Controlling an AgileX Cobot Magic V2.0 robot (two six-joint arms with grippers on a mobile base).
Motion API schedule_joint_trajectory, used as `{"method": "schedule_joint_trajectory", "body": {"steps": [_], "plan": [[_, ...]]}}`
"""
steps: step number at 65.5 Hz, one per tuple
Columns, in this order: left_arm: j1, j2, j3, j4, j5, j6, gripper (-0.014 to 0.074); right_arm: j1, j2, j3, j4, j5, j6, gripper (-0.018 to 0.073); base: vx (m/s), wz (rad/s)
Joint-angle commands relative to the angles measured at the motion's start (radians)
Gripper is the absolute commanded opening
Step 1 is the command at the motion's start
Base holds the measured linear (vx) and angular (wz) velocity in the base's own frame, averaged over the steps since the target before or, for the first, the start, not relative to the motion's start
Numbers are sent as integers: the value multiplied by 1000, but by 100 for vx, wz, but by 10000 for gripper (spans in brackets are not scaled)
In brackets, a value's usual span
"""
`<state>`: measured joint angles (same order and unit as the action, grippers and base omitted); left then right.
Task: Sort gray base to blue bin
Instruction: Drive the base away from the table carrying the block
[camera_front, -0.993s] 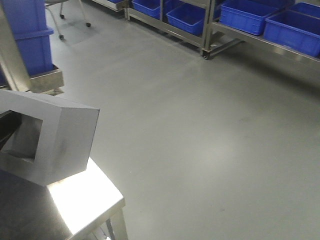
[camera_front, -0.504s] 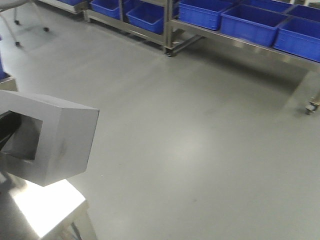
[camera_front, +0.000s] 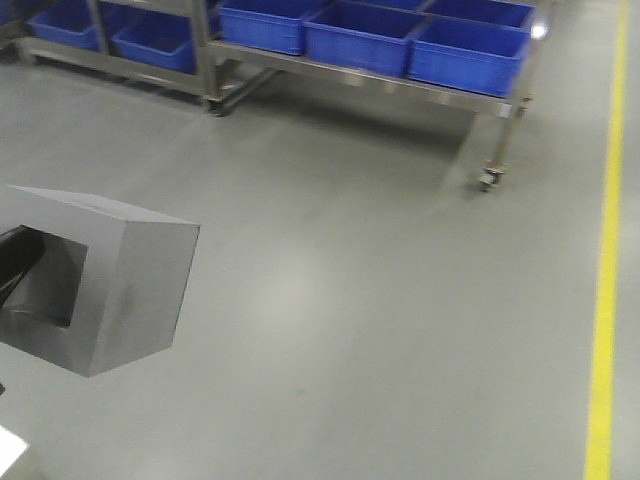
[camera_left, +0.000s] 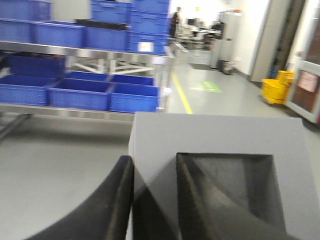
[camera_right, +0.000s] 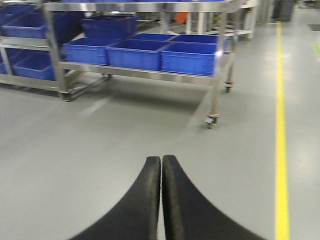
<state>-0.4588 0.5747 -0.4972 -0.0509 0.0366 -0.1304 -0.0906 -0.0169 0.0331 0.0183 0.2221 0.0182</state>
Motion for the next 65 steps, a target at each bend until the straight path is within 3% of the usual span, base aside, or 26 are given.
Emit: {"method": "schedule_joint_trajectory", "body": {"steps": [1,30,65], "plan": [[0,-3,-31,-12,-108,-6,-8,1,-2,-3,-6,-75,-6,-5,0,-61],[0,-3,-31,-12,-107,-6,-8,1,-2,-3,-6,-75,-6,-5,2,-59],[0,-3,-31,-12,-108,-6,-8,1,-2,-3,-6,-75,-6,-5,14,-25]]}}
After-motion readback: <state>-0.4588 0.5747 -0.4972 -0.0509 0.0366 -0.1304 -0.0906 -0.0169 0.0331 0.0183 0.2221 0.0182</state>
